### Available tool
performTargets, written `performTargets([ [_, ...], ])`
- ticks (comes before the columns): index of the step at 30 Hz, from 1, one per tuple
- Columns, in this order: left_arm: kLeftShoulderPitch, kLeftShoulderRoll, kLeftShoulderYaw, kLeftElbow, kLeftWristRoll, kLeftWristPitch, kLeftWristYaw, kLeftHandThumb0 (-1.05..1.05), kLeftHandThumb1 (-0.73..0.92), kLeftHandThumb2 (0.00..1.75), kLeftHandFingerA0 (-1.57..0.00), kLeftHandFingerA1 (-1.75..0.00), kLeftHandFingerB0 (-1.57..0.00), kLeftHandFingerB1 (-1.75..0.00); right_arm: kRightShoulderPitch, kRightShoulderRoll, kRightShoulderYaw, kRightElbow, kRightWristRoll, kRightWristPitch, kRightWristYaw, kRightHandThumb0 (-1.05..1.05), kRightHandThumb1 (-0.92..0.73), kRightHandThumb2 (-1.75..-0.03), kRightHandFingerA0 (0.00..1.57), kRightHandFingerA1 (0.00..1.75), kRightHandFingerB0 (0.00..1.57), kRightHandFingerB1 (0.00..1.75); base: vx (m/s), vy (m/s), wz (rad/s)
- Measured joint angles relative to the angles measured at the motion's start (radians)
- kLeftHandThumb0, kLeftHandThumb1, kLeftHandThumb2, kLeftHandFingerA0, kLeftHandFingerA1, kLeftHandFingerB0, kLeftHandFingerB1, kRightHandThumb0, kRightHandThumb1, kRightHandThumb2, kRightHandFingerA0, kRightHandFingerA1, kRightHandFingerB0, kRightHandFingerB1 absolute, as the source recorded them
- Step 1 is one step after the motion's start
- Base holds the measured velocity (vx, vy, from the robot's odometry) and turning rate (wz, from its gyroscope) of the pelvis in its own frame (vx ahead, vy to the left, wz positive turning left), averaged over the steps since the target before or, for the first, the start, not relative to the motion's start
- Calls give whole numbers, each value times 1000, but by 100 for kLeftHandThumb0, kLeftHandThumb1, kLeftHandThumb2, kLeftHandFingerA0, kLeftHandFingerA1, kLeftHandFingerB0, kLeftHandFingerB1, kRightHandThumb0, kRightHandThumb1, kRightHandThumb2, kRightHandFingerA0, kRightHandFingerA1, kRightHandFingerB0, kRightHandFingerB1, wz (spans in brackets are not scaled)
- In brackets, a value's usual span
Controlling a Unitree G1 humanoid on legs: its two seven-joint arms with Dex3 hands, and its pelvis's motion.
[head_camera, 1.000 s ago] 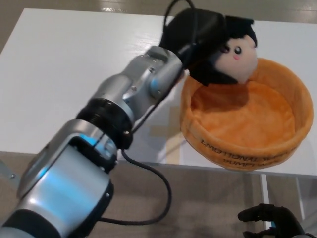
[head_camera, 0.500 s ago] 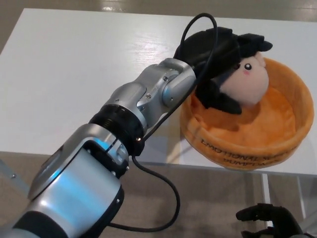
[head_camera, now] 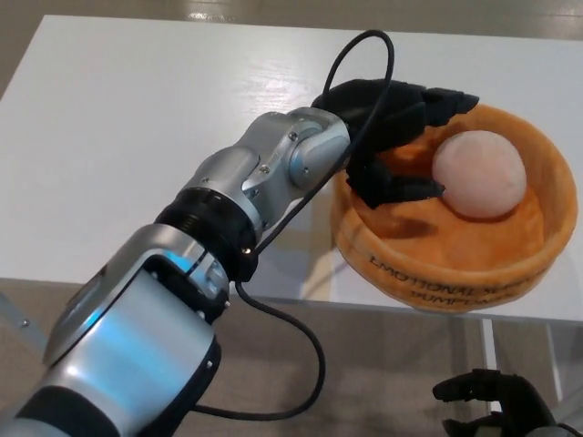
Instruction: Use the left hand to pick up the pink round toy on the left and place it inside the orange plate on the desk.
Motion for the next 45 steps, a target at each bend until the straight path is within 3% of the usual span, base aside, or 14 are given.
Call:
performTargets([
  [13,1,63,97,-189,-61,29,-147,-102,66,105,0,0,0,-1,-3,3,1,1,0,1,1,-14,-55,-60,68,88,67,78,0,0,0],
  [15,3,82,137,-254,-92,28,-167,-96,60,96,0,0,-1,-4,-3,3,1,1,0,1,1,-14,-55,-60,67,88,68,79,0,0,0],
  [16,5,89,154,-284,-104,27,-175,-51,34,71,-3,-27,-4,-21,-3,3,1,1,0,1,1,-13,-57,-58,63,84,65,76,0,0,0],
  [17,11,101,183,-330,-128,24,-185,-51,34,71,-3,-27,-4,-21,-4,3,1,1,-1,1,1,-13,-57,-58,63,84,65,76,0,0,0],
  [18,12,103,188,-338,-134,23,-187,-33,27,66,-1,-27,-1,-26,-4,3,1,1,-1,1,1,-13,-57,-58,64,85,65,77,0,0,0],
  [19,28,108,215,-381,-155,16,-189,-33,27,66,-1,-27,-1,-26,-4,3,1,1,0,1,1,-13,-57,-58,64,85,65,77,0,0,0],
  [20,54,112,243,-436,-178,5,-189,0,45,53,0,-20,-9,-28,-5,3,1,1,0,1,1,-14,-56,-59,63,84,66,77,0,0,0],
  [27,174,135,320,-680,-237,-7,-191,6,53,55,-1,-27,-17,-31,-6,2,0,0,0,1,1,-15,-56,-58,63,84,66,77,0,0,0],
  [28,178,136,322,-686,-239,-7,-191,13,57,65,-6,-20,-20,-34,-6,2,0,0,-1,1,1,-16,-56,-59,64,85,66,77,0,0,0],
  [31,263,152,356,-839,-273,-7,-199,15,60,66,-9,-19,-20,-34,-7,2,0,0,-1,1,1,-16,-56,-59,63,84,66,77,0,0,0],
  [32,271,153,358,-852,-277,-7,-200,16,60,62,-7,-39,-32,-35,-7,2,0,0,-1,1,1,-15,-57,-58,62,84,66,76,0,0,0],
  [38,418,203,400,-1064,-340,3,-218,20,55,80,-7,-37,-41,-34,-11,0,0,-1,-1,1,1,-14,-56,-59,64,85,66,77,0,0,0],
  [39,435,209,405,-1085,-347,3,-220,19,53,81,-17,-40,-48,-36,-11,-1,0,-1,-1,1,1,-13,-55,-60,64,86,66,78,0,0,0],
  [45,670,287,458,-1286,-439,8,-251,19,57,82,-18,-37,-46,-35,-18,-3,0,-1,-1,1,1,-14,-55,-60,64,85,66,77,0,0,0],
])
